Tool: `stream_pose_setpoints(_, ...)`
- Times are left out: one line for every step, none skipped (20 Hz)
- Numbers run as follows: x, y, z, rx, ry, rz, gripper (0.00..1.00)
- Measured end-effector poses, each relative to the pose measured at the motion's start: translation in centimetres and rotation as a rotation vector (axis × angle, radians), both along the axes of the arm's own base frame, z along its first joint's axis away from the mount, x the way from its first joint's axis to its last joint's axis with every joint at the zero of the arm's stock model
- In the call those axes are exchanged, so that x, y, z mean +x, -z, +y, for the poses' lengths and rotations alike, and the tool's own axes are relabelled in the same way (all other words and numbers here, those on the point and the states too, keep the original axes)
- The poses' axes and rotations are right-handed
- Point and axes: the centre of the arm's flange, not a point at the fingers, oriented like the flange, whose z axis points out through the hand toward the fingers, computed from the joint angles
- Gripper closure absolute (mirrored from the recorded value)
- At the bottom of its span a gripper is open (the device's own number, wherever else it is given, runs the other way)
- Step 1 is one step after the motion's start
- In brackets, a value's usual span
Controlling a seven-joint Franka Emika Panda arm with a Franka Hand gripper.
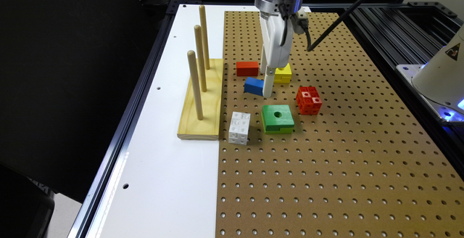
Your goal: Pick up narrow blue stick.
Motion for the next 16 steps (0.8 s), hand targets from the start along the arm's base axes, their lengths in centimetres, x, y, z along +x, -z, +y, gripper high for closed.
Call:
stream_pose_setpoints(0.0, 0.0, 0.1, 0.000, -0.003, -0.001, 0.00)
stream_pose_setpoints(0.0, 0.0, 0.2, 0.001, -0.005, -0.001, 0.00)
stream_pose_setpoints(0.0, 0.0, 0.3, 0.001, -0.006, -0.001, 0.00)
stream_pose_setpoints(0.0, 0.0, 0.4, 0.001, -0.007, -0.001, 0.00)
stream_pose_setpoints(0.0, 0.0, 0.4, 0.001, -0.008, -0.001, 0.00)
stream_pose_setpoints(0.0, 0.0, 0.4, 0.001, -0.008, -0.001, 0.00)
stream_pose_setpoints(0.0, 0.0, 0.5, 0.002, -0.009, -0.001, 0.00)
stream_pose_setpoints(0.0, 0.0, 0.5, 0.002, -0.010, -0.001, 0.00)
stream_pose_setpoints(0.0, 0.0, 0.5, 0.002, -0.010, -0.001, 0.00)
stream_pose_setpoints(0.0, 0.0, 0.5, 0.002, -0.010, -0.001, 0.00)
stream_pose_setpoints(0.0, 0.1, 0.5, 0.002, -0.011, 0.001, 0.00)
stream_pose_setpoints(0.0, 0.2, 0.5, 0.002, -0.011, 0.002, 0.00)
stream_pose_setpoints(0.0, 0.4, 0.5, 0.002, -0.011, 0.002, 0.00)
stream_pose_setpoints(-0.1, 0.7, 0.6, 0.002, -0.011, 0.002, 0.00)
stream_pose_setpoints(-0.1, 1.0, 0.6, 0.002, -0.011, 0.002, 0.00)
stream_pose_setpoints(-0.1, 1.2, 0.6, 0.003, -0.010, -0.001, 0.00)
